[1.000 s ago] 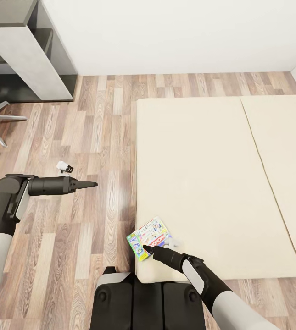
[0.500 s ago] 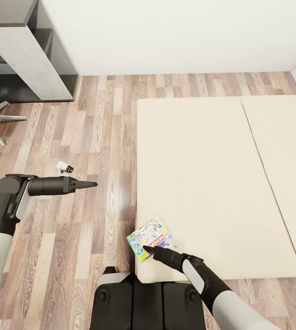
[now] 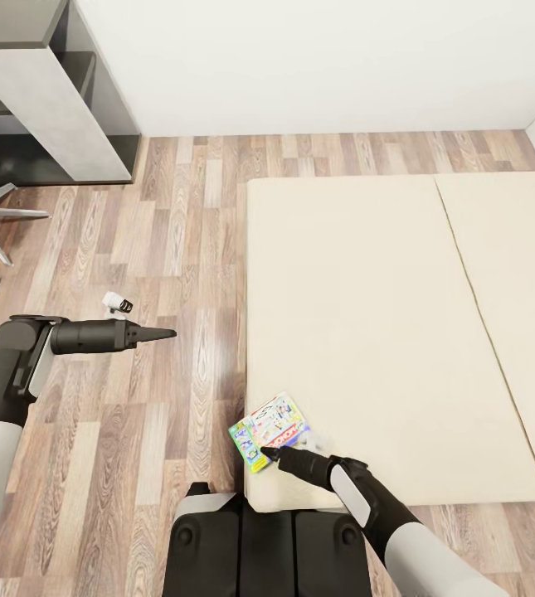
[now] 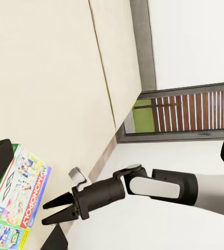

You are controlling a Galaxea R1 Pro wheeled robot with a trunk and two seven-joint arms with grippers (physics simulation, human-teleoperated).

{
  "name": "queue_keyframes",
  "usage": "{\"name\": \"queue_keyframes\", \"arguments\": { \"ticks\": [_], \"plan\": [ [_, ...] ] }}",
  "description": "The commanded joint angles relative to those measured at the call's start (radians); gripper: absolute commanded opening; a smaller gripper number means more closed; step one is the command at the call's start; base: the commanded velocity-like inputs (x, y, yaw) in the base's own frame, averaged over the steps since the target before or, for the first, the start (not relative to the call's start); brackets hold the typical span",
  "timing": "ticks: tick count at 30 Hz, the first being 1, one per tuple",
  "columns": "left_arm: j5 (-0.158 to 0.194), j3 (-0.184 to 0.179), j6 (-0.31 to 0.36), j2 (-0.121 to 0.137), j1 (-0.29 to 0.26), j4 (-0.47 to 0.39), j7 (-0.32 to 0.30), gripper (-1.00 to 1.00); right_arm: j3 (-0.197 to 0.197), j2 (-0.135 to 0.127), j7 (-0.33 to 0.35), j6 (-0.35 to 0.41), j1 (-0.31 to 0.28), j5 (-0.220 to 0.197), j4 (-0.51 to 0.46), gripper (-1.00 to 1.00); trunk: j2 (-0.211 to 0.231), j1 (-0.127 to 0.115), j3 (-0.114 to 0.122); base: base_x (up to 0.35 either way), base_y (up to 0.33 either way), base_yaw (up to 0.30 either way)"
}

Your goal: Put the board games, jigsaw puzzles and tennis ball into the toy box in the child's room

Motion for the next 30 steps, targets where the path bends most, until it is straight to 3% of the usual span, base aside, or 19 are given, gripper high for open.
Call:
{"name": "queue_keyframes", "arguments": {
  "ticks": [1,11,20,30],
  "plan": [
    [0.0,0.0,0.011,0.0,0.0,0.0,-0.003,1.0,0.001,0.0,-0.003,0.006,-0.001,-0.005,-0.006,1.0,-0.001,0.001,-0.001,0.0,0.0,0.0],
    [-0.001,0.0,0.011,0.0,-0.001,0.0,-0.001,1.0,0.001,0.002,-0.032,0.069,-0.001,-0.005,-0.068,1.0,-0.001,0.001,-0.001,0.0,0.0,0.0],
    [-0.002,0.0,0.011,0.0,0.0,0.0,-0.001,1.0,0.002,0.002,-0.076,0.201,0.013,-0.006,-0.245,1.0,-0.001,0.001,-0.001,0.0,0.0,0.0],
    [-0.002,0.0,0.011,0.0,0.0,0.0,-0.001,1.0,0.003,-0.009,-0.07,0.238,0.025,-0.008,-0.351,1.0,-0.001,0.001,-0.001,0.0,0.0,0.0]
  ]
}}
